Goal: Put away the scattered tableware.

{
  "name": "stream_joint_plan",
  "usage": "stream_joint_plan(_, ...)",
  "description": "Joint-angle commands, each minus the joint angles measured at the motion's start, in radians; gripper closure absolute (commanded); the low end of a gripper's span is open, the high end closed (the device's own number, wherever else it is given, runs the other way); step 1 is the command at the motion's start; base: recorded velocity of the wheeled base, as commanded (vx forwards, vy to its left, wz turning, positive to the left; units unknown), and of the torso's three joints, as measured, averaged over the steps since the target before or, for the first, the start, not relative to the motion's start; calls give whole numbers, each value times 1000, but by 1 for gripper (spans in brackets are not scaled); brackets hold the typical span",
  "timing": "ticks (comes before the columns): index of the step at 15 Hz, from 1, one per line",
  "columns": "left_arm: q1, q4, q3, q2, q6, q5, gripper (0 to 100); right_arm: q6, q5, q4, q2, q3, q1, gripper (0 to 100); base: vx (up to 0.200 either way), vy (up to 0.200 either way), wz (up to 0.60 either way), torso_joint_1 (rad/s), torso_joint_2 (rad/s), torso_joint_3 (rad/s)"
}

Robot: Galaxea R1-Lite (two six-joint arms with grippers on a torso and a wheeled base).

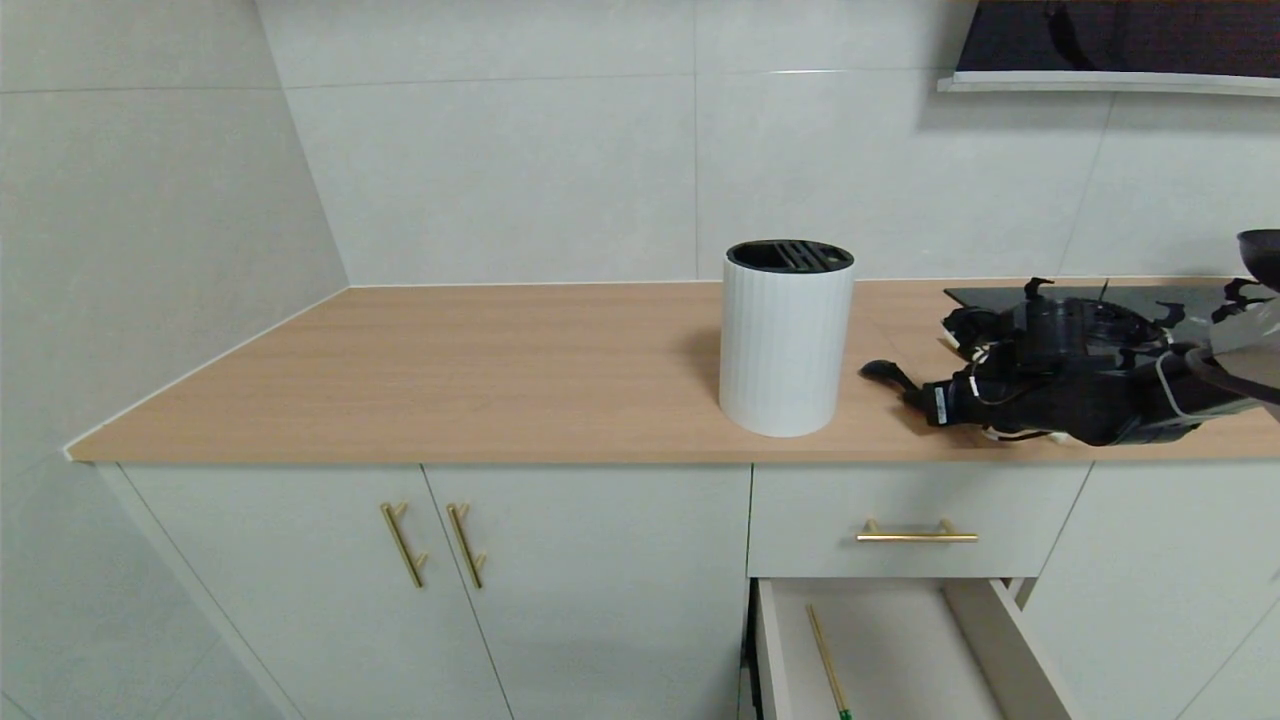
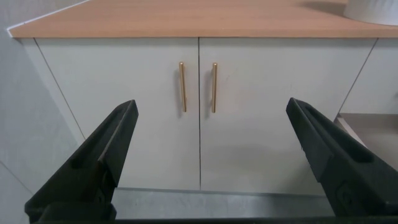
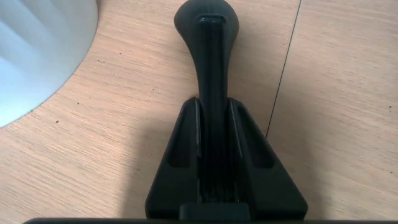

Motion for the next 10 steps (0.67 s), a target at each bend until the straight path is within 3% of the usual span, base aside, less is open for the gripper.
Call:
stream_joint_plan(1,0,0,0,0,0,0,0,27,-7,4,-30,3,17,100,0,0,0,0,0,0)
stream_joint_plan(7,0,0,0,0,0,0,0,128,-233,263,-433,169,134,100,0,0,0,0,0,0)
stream_joint_plan(10,0,0,0,0,0,0,0,180,-242,305,-548,309,137,100,0,0,0,0,0,0)
